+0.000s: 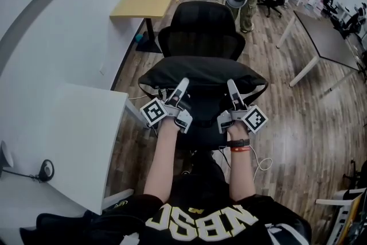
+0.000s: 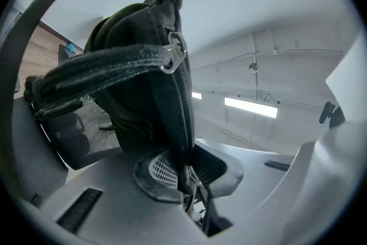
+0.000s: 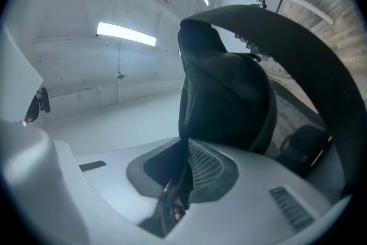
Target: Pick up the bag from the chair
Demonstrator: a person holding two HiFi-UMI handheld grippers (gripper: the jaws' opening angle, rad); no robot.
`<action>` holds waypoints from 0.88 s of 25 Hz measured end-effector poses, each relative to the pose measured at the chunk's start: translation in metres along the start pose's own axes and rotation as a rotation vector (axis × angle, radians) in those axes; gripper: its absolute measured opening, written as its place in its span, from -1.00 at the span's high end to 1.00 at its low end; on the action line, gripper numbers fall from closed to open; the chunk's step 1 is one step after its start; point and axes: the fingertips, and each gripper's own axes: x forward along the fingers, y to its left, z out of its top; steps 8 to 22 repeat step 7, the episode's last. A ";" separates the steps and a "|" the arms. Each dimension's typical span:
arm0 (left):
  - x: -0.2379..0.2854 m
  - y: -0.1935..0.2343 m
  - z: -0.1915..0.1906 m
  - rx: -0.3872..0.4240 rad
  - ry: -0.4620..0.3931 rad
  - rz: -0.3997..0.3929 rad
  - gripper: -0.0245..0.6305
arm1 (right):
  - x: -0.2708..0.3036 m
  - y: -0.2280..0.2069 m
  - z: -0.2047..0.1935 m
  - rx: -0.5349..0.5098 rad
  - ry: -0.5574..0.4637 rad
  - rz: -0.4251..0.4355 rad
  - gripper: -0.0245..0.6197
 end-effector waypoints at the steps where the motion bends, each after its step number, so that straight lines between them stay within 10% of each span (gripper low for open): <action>1: 0.000 0.001 0.000 0.000 -0.001 0.000 0.78 | 0.001 -0.001 0.000 -0.001 0.001 0.002 0.77; 22: 0.016 0.010 0.003 -0.011 -0.006 0.010 0.78 | 0.015 -0.010 0.010 0.017 0.005 0.011 0.77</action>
